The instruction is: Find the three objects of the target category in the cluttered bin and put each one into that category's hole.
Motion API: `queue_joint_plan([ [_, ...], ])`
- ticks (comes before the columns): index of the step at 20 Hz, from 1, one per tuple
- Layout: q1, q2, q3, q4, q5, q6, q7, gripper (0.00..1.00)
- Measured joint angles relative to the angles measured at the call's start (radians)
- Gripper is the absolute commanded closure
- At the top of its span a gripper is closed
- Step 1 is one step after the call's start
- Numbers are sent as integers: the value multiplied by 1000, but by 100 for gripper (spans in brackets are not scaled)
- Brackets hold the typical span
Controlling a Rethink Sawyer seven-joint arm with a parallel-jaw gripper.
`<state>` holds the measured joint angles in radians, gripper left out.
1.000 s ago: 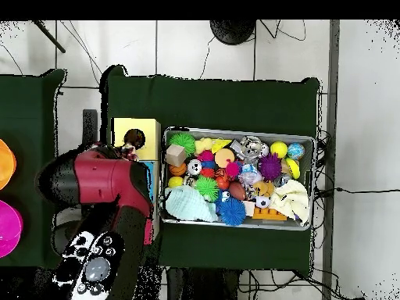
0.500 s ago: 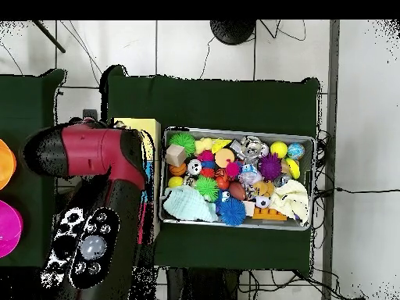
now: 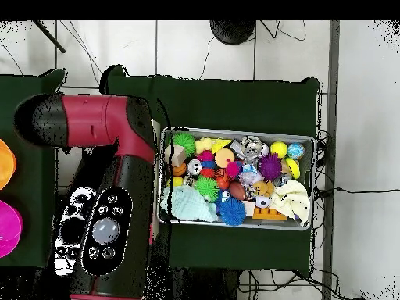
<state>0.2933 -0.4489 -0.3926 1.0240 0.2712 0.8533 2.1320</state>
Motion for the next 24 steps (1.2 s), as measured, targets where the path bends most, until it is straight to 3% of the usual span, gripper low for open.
queue_joint_plan([
  [5,-46,24,3,-63,-2,2,0,100],
  [12,-82,53,9,-69,-7,2,0,100],
  [24,-85,72,43,4,-12,1,0,100],
])
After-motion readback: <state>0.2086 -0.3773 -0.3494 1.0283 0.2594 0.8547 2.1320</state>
